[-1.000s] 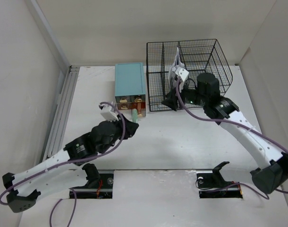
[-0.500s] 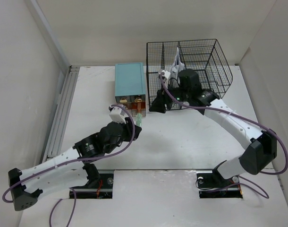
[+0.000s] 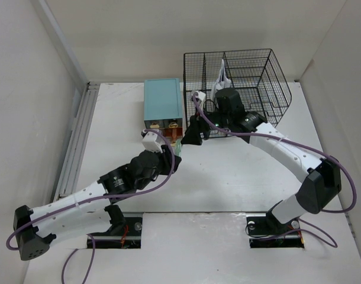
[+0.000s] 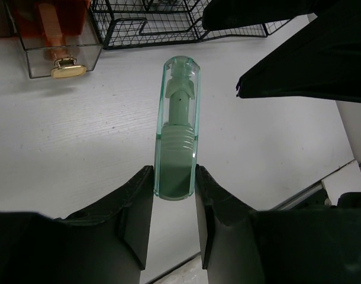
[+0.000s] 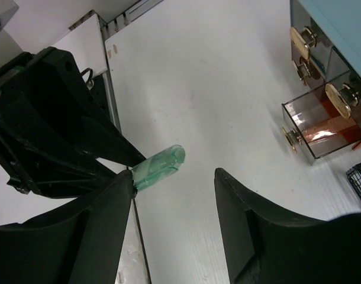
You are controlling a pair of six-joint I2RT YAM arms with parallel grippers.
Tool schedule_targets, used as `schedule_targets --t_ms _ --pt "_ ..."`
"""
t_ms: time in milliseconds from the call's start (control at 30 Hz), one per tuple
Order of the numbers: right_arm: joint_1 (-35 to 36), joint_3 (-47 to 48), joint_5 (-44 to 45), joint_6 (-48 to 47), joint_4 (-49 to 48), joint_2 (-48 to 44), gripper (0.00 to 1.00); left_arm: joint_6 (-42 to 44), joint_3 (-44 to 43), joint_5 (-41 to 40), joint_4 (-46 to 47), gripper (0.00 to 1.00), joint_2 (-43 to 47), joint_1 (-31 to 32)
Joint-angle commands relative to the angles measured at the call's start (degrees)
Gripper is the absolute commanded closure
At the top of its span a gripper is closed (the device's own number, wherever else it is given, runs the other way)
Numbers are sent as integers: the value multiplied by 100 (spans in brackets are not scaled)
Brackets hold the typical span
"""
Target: Organize the desk
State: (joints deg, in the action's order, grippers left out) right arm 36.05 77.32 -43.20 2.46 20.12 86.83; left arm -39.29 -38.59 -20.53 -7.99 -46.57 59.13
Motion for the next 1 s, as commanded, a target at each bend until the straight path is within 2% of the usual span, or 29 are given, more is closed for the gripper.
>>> schedule_targets --t_ms 0,700,967 --pt "60 117 -171 114 -289 -61 37 176 -140 -3 377 100 -19 -16" --pt "112 11 -118 342 -500 212 37 299 -307 50 553 100 -81 -16" --pt "112 -41 -540 509 -571 370 40 352 -254 50 956 100 -203 -16"
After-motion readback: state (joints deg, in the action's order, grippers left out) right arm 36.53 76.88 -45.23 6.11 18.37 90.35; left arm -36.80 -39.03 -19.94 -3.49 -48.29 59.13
